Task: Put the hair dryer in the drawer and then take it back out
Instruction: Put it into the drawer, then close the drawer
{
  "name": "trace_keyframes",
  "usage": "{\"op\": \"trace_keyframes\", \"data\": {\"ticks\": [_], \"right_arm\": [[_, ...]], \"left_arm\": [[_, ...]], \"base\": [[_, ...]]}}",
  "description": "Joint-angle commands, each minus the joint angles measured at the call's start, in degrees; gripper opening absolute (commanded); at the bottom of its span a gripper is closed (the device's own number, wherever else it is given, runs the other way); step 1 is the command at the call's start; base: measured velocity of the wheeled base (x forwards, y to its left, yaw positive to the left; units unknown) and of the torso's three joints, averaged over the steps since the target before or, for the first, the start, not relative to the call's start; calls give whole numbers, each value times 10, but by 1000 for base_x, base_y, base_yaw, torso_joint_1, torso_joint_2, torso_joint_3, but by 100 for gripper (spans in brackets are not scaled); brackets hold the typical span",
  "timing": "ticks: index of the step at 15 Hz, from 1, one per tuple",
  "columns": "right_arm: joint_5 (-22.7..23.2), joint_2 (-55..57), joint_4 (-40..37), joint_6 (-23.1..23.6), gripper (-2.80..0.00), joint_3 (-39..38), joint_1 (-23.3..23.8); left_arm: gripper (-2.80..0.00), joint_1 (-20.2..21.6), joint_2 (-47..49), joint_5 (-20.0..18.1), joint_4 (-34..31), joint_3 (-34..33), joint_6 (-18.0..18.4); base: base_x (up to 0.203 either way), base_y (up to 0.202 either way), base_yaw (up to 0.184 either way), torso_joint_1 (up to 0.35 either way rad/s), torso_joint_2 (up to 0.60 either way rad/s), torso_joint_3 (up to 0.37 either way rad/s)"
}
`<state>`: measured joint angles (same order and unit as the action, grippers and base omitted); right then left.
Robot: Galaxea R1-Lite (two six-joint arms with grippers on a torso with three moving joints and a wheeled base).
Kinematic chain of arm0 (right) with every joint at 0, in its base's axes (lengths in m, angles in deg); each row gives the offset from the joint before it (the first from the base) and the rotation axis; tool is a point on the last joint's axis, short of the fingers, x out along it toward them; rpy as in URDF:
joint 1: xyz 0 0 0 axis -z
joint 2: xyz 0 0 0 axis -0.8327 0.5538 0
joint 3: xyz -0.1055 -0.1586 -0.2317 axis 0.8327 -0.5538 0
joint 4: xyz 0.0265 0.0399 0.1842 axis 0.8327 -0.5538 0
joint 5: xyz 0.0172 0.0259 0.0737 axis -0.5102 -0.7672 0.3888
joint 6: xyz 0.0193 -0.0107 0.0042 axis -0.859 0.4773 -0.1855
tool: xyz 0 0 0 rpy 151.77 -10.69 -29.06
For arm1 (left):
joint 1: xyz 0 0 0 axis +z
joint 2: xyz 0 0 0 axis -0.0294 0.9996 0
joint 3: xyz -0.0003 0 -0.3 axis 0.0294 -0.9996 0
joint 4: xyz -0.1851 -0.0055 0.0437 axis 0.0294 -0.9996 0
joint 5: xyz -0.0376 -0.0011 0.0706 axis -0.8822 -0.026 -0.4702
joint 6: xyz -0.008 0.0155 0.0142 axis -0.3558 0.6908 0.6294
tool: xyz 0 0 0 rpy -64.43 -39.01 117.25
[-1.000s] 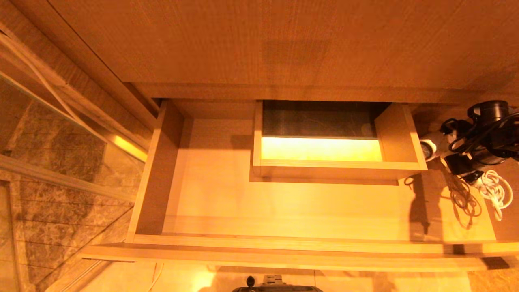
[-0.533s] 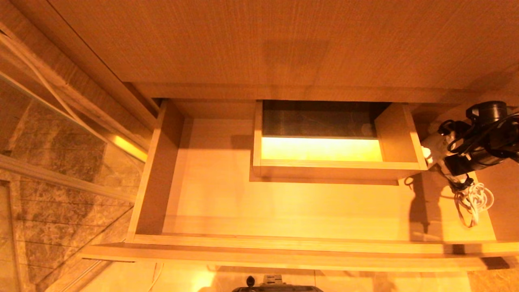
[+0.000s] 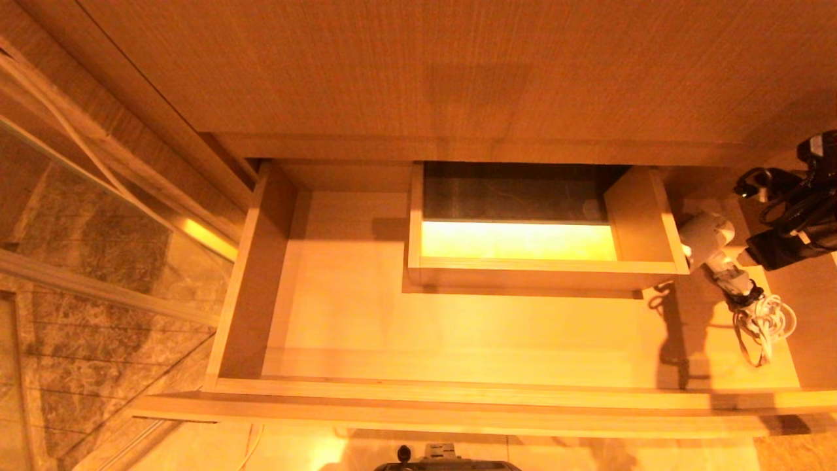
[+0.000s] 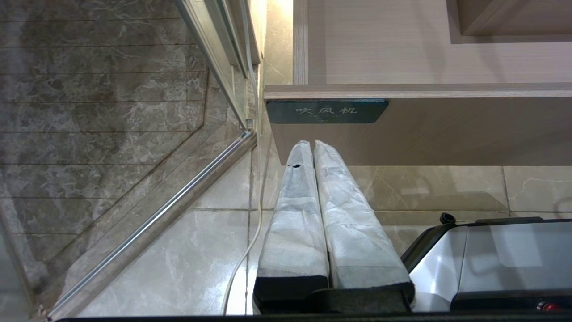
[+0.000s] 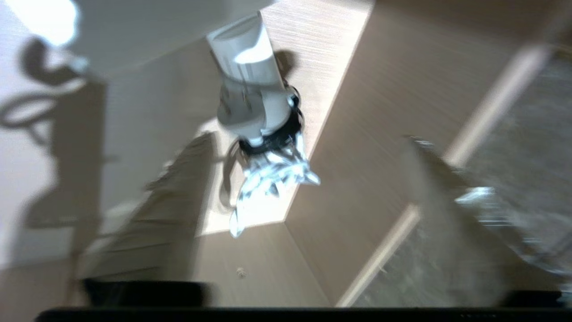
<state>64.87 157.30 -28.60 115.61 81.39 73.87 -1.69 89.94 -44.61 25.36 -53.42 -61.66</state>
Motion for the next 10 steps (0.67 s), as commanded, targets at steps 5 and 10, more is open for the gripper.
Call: {"op": "trace_keyframes", "data": {"ticks": [5,10], "right_arm": [[13,-149,-58,52,-280,-35,5],[9,-276,-185,135,-280,-60,40]], "left_arm": [[-280,0,0,0,0,-1,0],[-280,0,0,0,0,-1,0]], "base": [[0,0,0,0,0,0],[0,0,0,0,0,0]]}}
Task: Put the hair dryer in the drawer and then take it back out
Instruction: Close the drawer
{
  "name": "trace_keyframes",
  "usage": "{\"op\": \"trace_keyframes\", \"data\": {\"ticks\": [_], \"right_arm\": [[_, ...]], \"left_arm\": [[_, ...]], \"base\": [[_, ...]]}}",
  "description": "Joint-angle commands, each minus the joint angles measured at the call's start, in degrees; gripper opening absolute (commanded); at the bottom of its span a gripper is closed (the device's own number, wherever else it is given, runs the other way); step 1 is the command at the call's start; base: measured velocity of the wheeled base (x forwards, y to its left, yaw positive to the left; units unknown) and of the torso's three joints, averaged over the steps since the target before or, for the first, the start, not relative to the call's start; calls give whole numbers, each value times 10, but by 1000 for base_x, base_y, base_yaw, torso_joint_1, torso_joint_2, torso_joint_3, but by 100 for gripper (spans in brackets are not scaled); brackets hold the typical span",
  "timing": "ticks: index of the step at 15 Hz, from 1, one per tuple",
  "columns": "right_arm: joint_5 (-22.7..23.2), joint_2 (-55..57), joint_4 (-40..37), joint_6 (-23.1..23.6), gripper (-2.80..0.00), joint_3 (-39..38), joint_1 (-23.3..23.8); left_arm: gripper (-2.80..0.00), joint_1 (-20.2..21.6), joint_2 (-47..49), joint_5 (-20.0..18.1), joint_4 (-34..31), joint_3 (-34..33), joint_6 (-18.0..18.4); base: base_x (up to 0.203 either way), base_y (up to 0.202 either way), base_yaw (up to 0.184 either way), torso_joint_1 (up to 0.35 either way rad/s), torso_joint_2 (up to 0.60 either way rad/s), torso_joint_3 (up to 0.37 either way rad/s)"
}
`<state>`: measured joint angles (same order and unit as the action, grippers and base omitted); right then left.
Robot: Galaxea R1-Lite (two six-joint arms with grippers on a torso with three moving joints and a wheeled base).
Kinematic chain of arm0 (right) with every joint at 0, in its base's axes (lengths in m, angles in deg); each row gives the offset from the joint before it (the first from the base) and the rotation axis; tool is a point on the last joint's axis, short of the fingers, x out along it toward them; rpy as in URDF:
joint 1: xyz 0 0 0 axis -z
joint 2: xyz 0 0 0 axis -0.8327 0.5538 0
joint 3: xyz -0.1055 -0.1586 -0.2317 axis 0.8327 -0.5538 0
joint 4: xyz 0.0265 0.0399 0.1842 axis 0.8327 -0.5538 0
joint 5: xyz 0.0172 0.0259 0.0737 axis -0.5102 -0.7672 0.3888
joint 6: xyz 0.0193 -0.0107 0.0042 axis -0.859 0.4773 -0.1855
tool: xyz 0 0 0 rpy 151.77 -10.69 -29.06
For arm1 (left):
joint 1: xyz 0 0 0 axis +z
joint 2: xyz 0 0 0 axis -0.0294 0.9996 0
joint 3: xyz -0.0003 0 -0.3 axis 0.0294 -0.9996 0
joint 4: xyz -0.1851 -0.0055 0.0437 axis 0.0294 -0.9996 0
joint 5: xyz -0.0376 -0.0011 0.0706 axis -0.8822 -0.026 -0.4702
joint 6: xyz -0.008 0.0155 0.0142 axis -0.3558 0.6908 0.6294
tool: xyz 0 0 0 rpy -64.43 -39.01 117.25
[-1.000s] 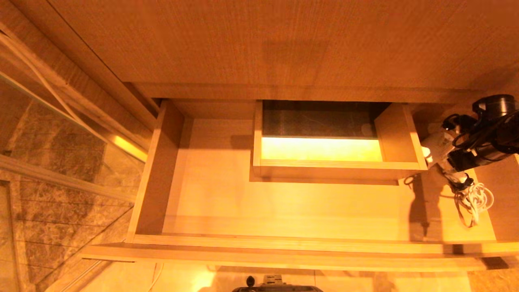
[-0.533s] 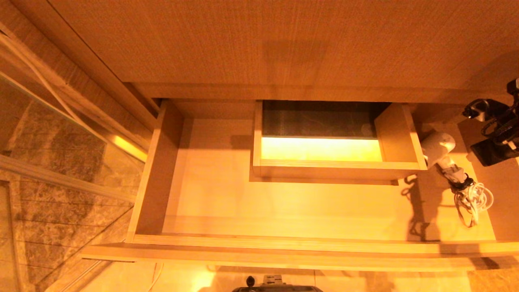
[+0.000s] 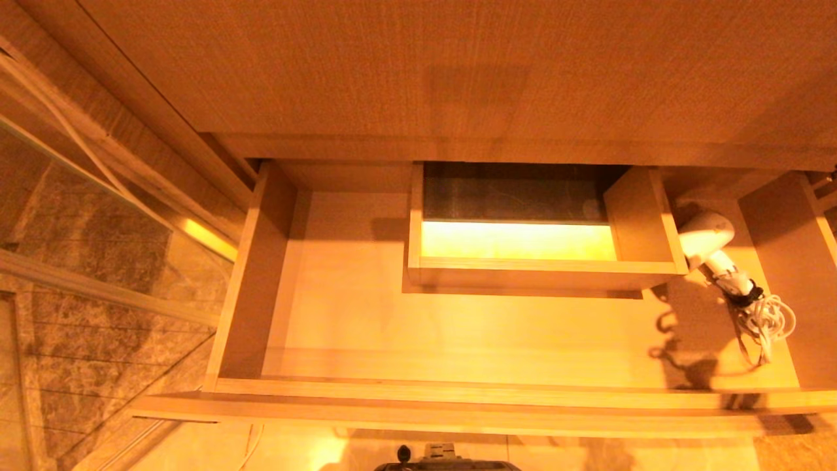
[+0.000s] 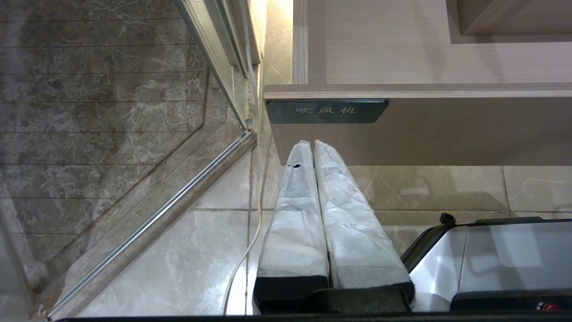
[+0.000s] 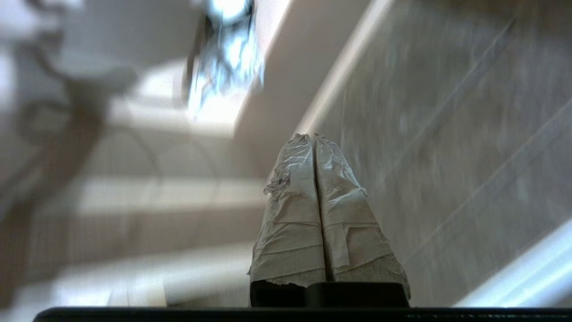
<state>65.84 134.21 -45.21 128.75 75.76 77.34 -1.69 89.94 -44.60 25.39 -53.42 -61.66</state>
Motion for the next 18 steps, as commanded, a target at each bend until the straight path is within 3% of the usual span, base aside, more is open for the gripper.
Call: {"op": "trace_keyframes", "data": {"ticks": [1,6,10,18], "right_arm": [[-1,-74,-66,7,-280,-18,13],[4,-121,-185,6,-280,-87,55],[0,-88,-204,-20,-280,-125,99],[-15,51,-245,-62,-280,-134,107]], "left_arm": [[-280,0,0,0,0,-1,0],[-280,0,0,0,0,-1,0],[-280,0,0,0,0,-1,0],[-280,0,0,0,0,-1,0]], "base": [[0,0,0,0,0,0],[0,0,0,0,0,0],[0,0,0,0,0,0],[0,0,0,0,0,0]]}}
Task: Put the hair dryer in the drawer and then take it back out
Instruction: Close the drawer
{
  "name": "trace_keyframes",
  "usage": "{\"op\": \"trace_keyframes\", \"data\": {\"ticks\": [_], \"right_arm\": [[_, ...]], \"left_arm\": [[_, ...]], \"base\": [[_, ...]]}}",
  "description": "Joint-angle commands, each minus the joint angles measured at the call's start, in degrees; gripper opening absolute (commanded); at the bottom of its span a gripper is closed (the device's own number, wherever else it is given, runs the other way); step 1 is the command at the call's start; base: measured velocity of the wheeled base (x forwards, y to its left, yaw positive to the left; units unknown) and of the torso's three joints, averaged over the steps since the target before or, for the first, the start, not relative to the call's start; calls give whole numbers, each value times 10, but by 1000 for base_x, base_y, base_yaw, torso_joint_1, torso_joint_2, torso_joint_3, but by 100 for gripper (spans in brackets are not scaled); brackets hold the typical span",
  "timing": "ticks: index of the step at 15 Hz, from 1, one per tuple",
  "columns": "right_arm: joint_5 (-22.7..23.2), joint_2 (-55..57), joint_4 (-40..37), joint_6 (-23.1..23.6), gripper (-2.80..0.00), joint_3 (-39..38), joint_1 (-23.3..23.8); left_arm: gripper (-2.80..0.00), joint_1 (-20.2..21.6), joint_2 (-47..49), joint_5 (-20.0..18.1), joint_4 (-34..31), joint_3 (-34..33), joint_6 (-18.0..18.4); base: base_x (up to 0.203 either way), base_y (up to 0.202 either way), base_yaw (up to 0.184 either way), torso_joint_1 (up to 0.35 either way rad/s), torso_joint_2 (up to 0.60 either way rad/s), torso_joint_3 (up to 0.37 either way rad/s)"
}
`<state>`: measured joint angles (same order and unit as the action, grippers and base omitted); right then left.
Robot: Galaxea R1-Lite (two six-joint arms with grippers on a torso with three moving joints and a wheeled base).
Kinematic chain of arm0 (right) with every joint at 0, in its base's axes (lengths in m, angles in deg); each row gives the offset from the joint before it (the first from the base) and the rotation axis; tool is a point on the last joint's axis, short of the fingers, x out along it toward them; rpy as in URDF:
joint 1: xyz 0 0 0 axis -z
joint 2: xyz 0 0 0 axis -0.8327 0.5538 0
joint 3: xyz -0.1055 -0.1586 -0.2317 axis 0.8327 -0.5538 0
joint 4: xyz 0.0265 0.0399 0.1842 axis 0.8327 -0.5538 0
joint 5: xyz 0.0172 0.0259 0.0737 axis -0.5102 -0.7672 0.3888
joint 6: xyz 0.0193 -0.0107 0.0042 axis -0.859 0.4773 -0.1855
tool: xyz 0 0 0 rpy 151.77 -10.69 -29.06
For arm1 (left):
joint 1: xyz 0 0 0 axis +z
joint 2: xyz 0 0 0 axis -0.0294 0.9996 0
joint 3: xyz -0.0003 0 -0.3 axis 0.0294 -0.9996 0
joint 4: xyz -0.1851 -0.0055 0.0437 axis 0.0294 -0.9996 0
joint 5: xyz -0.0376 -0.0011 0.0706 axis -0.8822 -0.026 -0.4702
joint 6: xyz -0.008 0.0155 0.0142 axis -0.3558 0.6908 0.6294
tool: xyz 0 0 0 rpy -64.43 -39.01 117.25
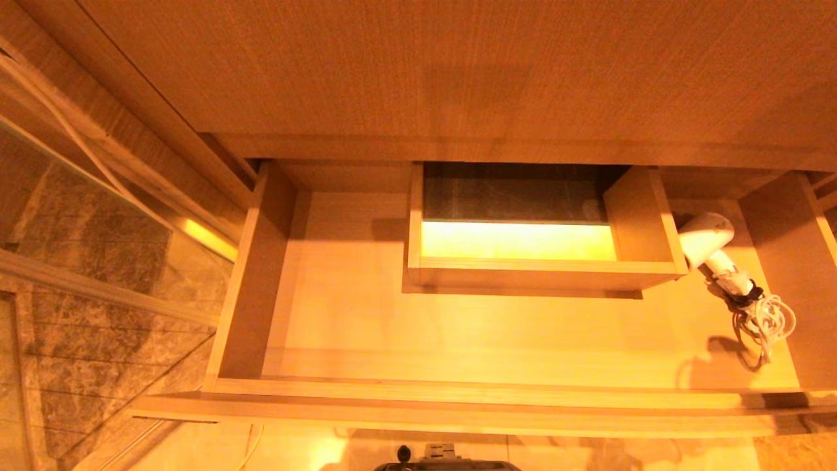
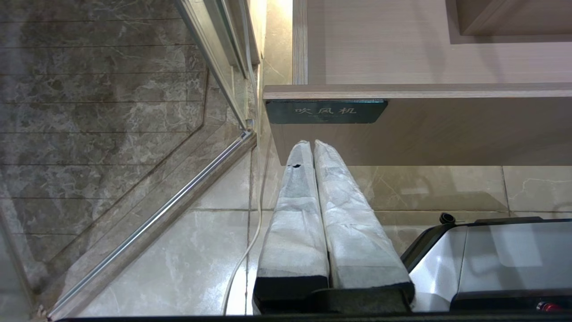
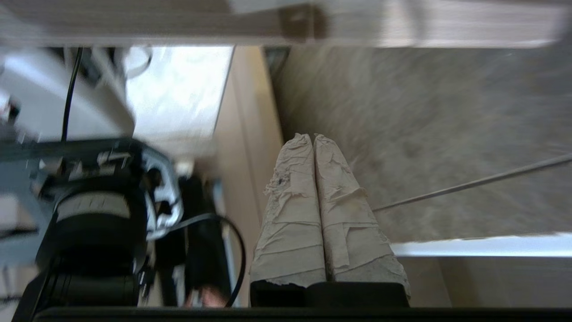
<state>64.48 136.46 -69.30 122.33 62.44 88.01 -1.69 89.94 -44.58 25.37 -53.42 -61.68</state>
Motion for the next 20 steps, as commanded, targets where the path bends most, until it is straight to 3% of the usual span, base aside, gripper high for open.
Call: {"op": "trace_keyframes", "data": {"ticks": [1,20], "right_arm": [[-1,32,-7,2,-280,-7,0],[-11,114,-13,-56,-280,23,-10]], "left_arm": [[-280,0,0,0,0,-1,0],[-280,0,0,0,0,-1,0]], "base": [[0,0,0,0,0,0],[0,0,0,0,0,0]]}}
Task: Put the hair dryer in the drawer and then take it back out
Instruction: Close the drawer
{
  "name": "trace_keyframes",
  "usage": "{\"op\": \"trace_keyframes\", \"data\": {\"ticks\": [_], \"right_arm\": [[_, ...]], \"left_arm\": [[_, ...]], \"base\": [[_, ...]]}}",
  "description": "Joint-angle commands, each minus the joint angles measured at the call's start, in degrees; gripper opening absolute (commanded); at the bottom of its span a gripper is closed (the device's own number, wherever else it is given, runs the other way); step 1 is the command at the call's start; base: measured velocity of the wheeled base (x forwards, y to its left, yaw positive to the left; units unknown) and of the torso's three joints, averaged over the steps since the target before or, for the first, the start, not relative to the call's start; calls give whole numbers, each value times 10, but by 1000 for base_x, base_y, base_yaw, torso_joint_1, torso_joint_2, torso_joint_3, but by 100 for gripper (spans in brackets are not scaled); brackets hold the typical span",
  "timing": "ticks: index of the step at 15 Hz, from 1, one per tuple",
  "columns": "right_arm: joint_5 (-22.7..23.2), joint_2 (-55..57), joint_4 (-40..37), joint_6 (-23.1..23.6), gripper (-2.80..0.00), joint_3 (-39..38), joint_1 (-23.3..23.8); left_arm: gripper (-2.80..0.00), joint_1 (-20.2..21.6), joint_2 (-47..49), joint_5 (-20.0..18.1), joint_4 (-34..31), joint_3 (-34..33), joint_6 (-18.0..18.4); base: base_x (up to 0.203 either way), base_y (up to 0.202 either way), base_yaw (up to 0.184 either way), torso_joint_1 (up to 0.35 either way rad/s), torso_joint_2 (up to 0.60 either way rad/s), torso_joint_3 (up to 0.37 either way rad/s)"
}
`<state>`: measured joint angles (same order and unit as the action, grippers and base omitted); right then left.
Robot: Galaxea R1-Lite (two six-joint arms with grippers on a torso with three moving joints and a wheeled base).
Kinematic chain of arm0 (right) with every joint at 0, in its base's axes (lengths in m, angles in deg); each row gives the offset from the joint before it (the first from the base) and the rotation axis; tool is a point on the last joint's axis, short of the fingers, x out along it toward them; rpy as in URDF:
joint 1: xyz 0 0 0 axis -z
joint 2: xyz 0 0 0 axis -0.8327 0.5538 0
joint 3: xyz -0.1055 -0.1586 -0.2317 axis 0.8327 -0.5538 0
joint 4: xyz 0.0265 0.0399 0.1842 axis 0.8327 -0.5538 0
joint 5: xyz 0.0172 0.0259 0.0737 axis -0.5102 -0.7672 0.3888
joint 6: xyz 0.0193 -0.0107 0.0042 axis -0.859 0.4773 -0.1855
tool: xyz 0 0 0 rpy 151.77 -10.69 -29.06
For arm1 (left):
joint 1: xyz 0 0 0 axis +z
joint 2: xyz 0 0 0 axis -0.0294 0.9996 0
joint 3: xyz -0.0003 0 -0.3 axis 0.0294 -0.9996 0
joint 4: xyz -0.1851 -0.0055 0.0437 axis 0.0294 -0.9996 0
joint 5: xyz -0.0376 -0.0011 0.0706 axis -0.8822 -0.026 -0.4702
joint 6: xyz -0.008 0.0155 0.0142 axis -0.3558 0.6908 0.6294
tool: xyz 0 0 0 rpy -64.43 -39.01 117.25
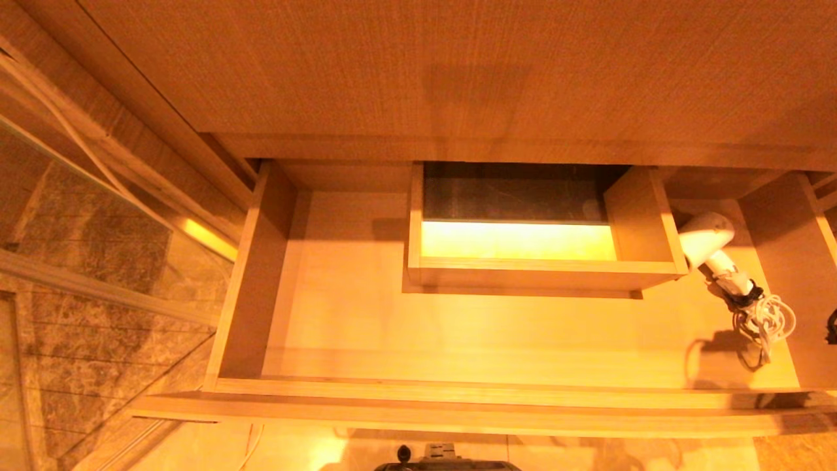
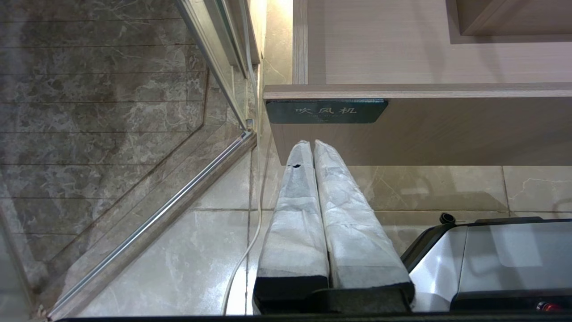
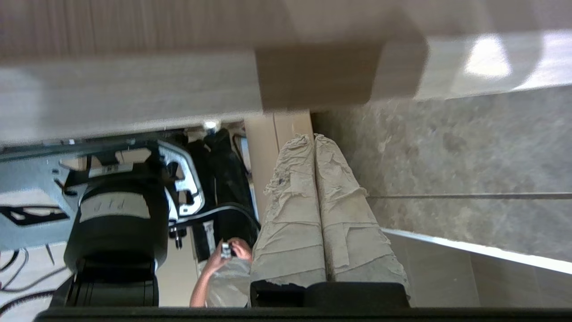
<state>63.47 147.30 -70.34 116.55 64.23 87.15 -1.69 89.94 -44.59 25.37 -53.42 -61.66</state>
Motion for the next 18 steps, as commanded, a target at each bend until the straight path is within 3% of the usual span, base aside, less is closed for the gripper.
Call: {"op": "trace_keyframes", "data": {"ticks": [1,5,11,18], "right_arm": [[-1,7,-1,1,-280,10,-1],[0,10,22,-3,-280,16,-9],[2,18,33,-55,-280,31,-34],[4,17,77,-56,-280,60,-39]], "left_arm": [[-280,0,0,0,0,0,0],[-280,0,0,0,0,-1,0],[-280,0,0,0,0,-1,0],[-280,0,0,0,0,-1,0]], "base": [[0,0,0,0,0,0],[0,0,0,0,0,0],[0,0,0,0,0,0],[0,0,0,0,0,0]]}}
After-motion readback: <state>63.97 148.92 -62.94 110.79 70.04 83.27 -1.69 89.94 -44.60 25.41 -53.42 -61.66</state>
